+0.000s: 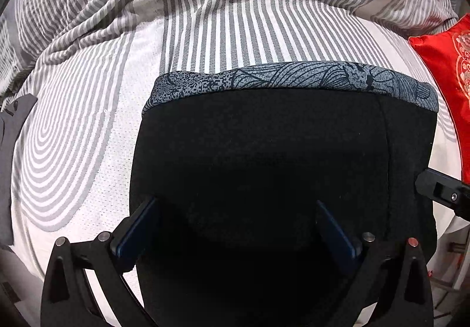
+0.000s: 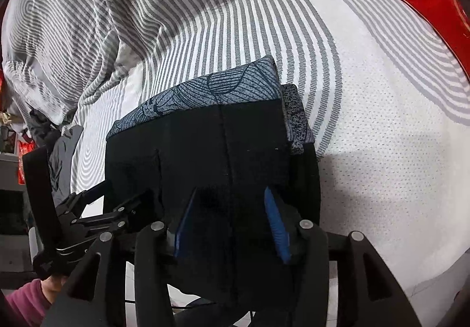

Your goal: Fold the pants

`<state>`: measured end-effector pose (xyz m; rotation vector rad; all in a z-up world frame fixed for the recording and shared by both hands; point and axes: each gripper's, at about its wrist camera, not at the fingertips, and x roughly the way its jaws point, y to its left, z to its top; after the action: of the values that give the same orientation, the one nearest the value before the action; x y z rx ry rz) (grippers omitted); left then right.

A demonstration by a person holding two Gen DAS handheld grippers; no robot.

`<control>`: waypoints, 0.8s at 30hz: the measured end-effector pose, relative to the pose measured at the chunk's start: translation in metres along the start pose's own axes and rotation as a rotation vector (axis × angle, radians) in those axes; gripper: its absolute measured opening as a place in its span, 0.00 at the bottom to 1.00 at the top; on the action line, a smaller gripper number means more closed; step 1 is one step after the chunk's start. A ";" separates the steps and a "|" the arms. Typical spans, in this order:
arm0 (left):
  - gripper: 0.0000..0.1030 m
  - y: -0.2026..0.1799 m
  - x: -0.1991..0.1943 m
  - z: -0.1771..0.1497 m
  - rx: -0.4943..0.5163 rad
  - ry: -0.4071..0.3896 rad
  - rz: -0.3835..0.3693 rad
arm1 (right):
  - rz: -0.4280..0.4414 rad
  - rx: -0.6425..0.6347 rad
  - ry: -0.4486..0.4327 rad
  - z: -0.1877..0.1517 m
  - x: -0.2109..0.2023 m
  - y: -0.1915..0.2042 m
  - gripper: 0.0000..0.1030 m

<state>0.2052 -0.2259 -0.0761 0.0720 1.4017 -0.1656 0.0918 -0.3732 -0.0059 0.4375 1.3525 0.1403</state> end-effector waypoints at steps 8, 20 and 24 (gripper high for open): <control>0.99 -0.002 -0.003 -0.003 -0.005 -0.022 0.002 | -0.003 0.016 0.010 0.001 0.001 0.004 0.63; 0.99 -0.005 -0.031 -0.020 0.071 0.015 0.018 | -0.084 0.053 0.046 -0.035 -0.025 0.019 0.78; 0.99 -0.009 -0.051 -0.037 0.131 0.024 0.033 | -0.110 0.076 0.072 -0.052 -0.036 0.013 0.79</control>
<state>0.1597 -0.2254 -0.0318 0.2059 1.4114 -0.2298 0.0352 -0.3622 0.0240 0.4244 1.4532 0.0138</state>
